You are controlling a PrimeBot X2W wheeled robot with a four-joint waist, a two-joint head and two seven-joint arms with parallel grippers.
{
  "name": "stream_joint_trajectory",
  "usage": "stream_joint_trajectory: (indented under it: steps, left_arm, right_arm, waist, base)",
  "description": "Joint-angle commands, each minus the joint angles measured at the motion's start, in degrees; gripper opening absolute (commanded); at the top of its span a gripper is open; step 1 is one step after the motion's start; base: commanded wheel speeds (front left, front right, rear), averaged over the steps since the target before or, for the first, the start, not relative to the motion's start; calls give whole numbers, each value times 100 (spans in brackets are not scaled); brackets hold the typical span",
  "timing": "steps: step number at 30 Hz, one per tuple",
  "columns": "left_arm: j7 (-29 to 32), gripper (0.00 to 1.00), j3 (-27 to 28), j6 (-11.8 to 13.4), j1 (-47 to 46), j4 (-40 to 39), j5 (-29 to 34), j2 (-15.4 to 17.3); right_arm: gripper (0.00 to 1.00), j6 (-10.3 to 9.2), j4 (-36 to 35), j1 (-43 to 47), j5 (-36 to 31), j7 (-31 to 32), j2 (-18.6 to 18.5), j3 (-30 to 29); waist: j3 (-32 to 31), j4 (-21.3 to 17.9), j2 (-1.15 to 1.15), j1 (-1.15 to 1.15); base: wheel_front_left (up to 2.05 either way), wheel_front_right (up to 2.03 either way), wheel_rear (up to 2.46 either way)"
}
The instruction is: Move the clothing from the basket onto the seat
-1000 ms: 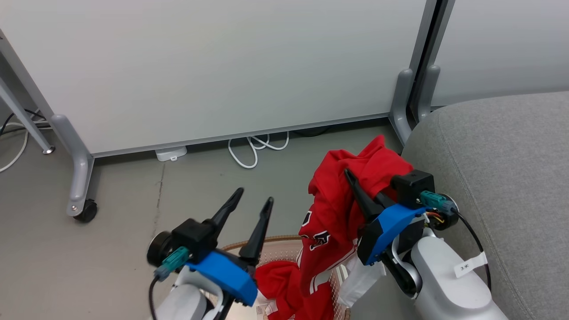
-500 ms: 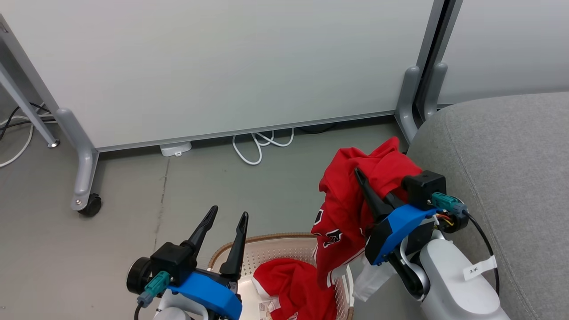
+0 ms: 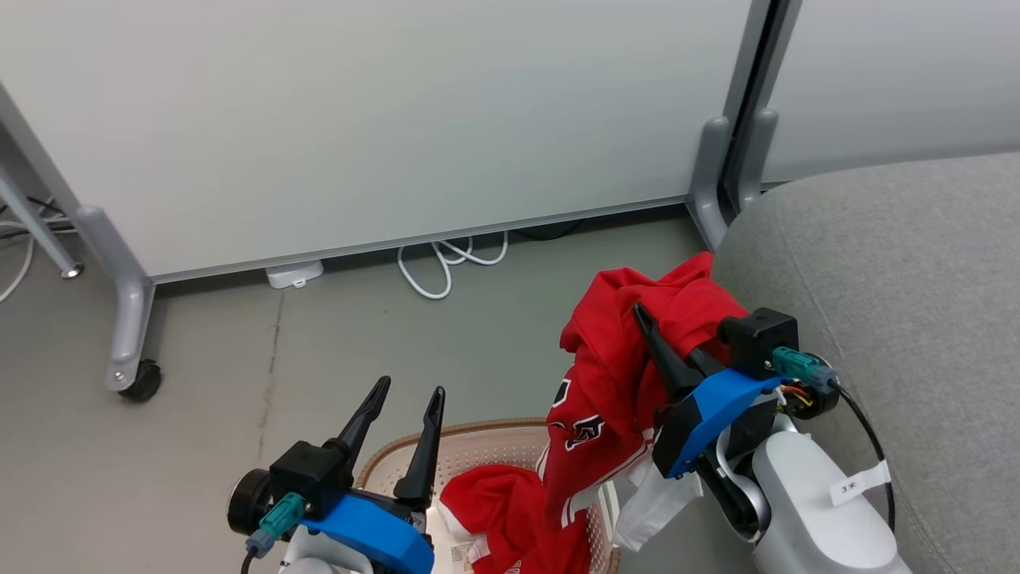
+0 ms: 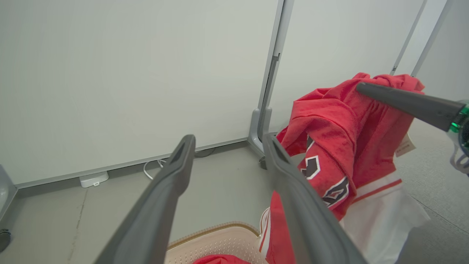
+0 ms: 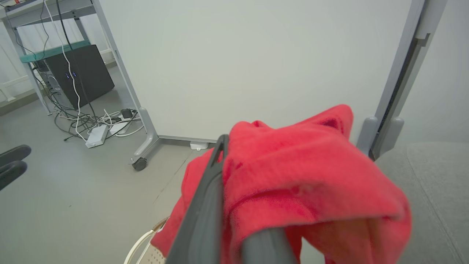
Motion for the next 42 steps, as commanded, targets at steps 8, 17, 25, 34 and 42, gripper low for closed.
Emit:
stream_joint_trajectory:
  steps: [8,17,25,34,42]
  left_arm:
    - [-26,100,51,-42,-78,-5,41,60]
    - [-25,100,-4,-41,-170,5,66,101]
    - [-25,100,-52,-42,-193,-17,66,146]
    - [-25,100,-84,-42,-159,-5,67,132]
    - [-25,100,-120,-42,-221,-13,87,133]
  right_arm:
    - [0,3,-101,32,-59,5,-20,-86]
    - [0,3,-134,66,-8,-50,-19,-103]
    - [0,3,-115,88,33,-84,-16,-103]
    - [0,3,-78,140,47,-87,-16,-67]
    - [0,3,-104,175,33,-96,-15,-127]
  waist:
    - [181,-659,0,0]
    - [309,-1525,0,0]
    - [344,-2211,0,0]
    - [279,-2779,0,0]
    - [297,-2899,0,0]
  base:
    - [0,0,0]
    - [0,0,0]
    - [0,0,0]
    - [0,0,0]
    - [0,0,0]
